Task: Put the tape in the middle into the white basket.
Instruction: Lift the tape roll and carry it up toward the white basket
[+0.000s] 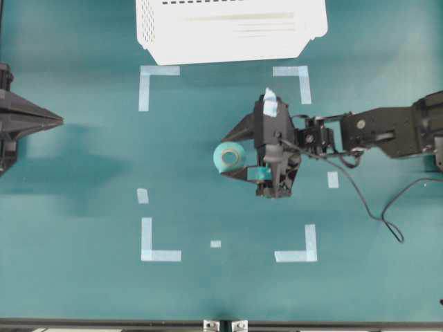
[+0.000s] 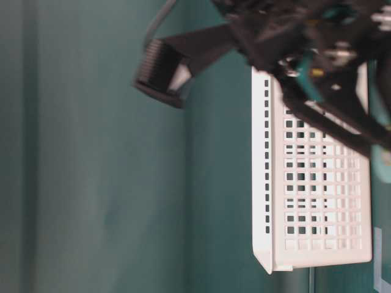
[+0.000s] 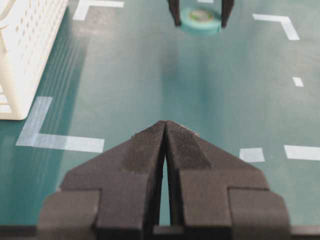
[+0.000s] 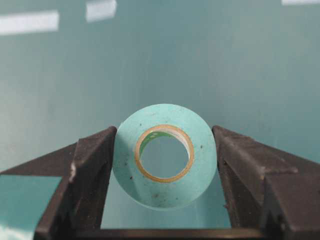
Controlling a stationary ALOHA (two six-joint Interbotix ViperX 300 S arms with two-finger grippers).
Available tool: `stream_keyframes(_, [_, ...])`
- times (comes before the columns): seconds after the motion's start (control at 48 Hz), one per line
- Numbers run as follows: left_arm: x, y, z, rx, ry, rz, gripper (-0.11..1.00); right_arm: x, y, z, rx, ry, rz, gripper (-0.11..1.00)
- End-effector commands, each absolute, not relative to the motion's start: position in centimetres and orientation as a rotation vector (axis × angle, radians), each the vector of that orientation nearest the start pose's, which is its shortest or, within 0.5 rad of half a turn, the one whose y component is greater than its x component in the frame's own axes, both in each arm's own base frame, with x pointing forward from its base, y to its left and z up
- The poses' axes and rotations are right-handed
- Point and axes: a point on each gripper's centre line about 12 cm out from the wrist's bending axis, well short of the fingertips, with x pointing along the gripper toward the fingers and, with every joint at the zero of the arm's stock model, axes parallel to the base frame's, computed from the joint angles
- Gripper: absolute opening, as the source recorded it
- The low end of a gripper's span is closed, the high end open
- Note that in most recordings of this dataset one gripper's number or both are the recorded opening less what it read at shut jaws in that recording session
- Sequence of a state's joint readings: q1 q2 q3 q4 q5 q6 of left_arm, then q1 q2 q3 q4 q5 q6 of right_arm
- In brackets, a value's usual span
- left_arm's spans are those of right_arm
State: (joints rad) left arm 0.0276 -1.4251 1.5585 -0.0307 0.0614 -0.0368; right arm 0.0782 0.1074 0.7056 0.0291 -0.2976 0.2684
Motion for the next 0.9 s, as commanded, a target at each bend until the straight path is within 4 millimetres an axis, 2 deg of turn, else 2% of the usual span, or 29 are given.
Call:
stream_keyframes(0.0, [12.6, 0.4, 17.1, -0.072, 0.181, 0.037, -0.11, 39.9, 3.0, 16.9, 0.270, 0.456, 0.002, 0.66])
stream_keyframes(0.354, [12.6, 0.4, 17.2, -0.072, 0.180, 0.035, -0.11, 39.1, 1.7, 20.6, 0.275, 0.396, -0.017, 0.66])
stream_keyframes(0.708, [12.6, 0.4, 17.1, -0.070, 0.181, 0.037, -0.11, 39.0, 1.4, 21.2, 0.277, 0.389, -0.023, 0.66])
stream_keyframes(0.874, [12.6, 0.4, 17.1, -0.072, 0.181, 0.035, -0.11, 38.8, 0.2, 21.6, 0.278, 0.375, -0.050, 0.66])
